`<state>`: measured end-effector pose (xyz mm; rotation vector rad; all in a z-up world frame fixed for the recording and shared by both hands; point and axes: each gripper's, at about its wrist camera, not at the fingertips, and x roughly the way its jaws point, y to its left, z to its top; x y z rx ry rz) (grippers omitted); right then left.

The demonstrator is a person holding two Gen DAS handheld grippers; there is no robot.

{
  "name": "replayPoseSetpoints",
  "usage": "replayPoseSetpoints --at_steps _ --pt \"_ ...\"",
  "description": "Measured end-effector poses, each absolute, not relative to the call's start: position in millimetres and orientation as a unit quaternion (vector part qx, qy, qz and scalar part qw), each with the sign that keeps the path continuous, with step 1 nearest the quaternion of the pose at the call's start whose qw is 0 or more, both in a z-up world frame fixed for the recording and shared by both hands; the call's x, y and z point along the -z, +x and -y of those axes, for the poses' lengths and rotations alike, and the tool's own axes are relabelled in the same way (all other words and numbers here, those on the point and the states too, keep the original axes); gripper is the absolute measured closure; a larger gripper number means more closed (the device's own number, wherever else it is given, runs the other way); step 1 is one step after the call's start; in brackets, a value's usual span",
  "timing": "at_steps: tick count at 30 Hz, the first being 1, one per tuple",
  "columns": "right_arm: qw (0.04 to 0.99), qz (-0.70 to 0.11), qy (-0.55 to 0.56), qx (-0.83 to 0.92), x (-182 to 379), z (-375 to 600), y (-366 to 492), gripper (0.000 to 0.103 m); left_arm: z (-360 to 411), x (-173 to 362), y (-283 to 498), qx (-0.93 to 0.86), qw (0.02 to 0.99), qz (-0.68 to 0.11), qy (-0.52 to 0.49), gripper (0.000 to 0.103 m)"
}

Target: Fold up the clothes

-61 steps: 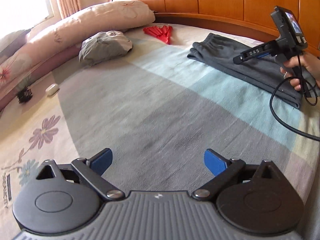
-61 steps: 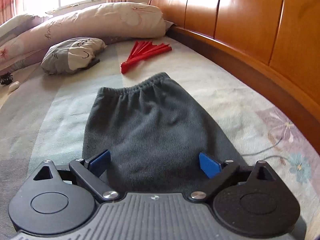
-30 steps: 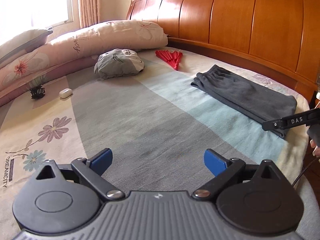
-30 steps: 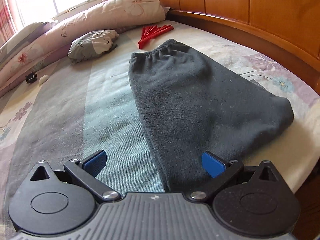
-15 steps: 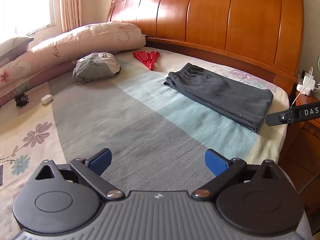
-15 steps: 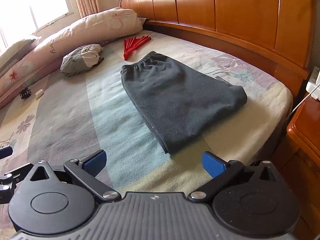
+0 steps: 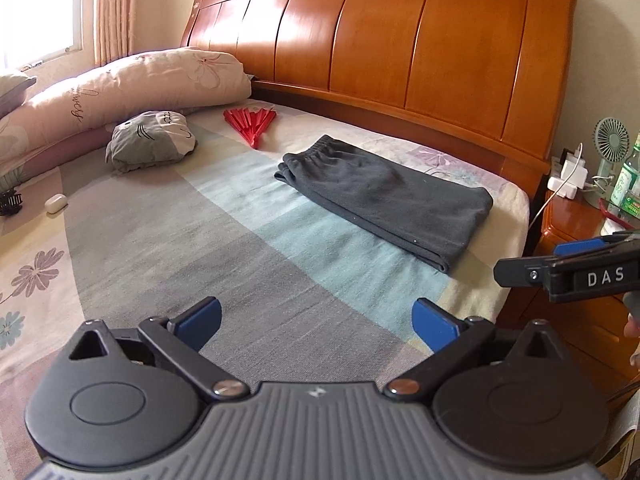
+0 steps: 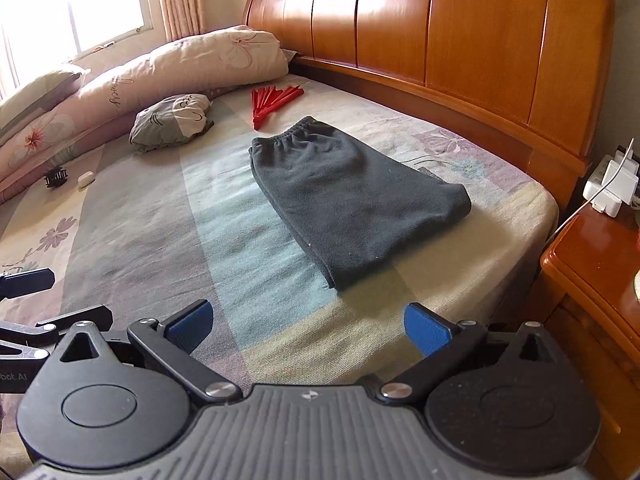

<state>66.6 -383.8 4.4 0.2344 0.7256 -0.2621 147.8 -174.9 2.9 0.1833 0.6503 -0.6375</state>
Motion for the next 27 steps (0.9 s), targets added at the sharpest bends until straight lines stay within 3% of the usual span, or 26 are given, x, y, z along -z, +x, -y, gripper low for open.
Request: replayPoseSetpoints --at_steps 27 --pt "0.924 -0.344 0.102 0.132 -10 379 54 0.0 184 -8 143 0.307 0.885 -0.342 0.072 0.002"
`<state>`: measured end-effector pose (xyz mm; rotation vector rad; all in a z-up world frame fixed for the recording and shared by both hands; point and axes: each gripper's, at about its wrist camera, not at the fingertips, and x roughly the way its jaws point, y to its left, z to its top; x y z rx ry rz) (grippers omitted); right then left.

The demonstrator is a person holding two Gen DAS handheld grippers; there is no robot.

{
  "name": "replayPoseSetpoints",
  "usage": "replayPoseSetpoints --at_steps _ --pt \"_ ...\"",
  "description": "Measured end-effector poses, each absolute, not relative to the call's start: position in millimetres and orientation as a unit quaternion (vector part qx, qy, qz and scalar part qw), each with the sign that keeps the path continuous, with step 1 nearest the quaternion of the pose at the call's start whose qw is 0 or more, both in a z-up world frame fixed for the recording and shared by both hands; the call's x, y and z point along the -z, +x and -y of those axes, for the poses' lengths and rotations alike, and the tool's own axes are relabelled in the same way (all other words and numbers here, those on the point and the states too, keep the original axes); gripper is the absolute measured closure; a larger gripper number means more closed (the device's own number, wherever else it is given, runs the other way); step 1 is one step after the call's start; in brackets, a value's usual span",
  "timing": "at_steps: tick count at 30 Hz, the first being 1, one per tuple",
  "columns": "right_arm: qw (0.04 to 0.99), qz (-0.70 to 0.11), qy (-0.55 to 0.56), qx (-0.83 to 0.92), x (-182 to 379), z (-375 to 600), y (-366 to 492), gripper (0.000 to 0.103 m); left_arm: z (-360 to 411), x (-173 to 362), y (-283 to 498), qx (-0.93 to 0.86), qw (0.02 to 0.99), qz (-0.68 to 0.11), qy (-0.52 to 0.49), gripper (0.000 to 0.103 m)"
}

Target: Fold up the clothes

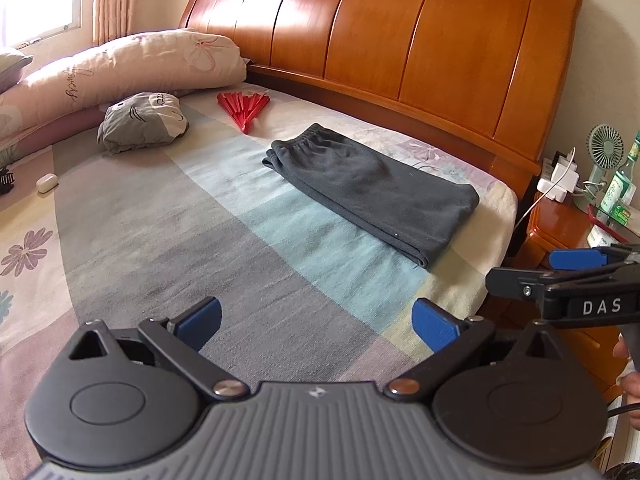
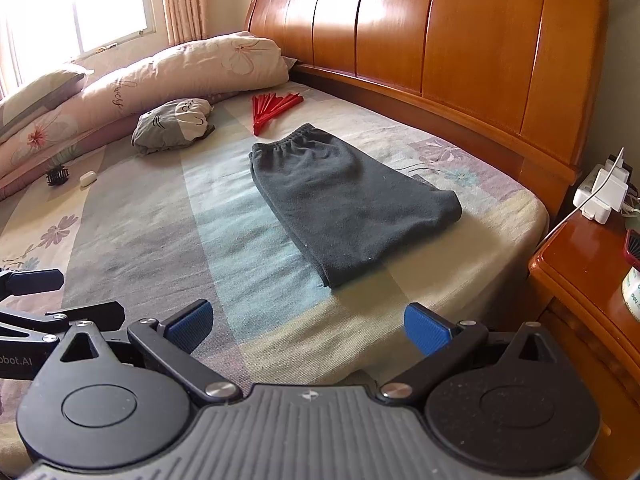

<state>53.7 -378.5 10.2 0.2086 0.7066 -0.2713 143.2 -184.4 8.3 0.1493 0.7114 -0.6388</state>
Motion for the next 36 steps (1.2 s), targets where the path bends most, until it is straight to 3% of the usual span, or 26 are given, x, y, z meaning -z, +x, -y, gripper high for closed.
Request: replayPoseSetpoints --at_steps 36 --pt "0.927 -0.34 0.096 0.129 -15.1 377.8 58.5 0.0 190.0 -11.2 144.2 0.313 0.885 -0.335 0.081 0.002"
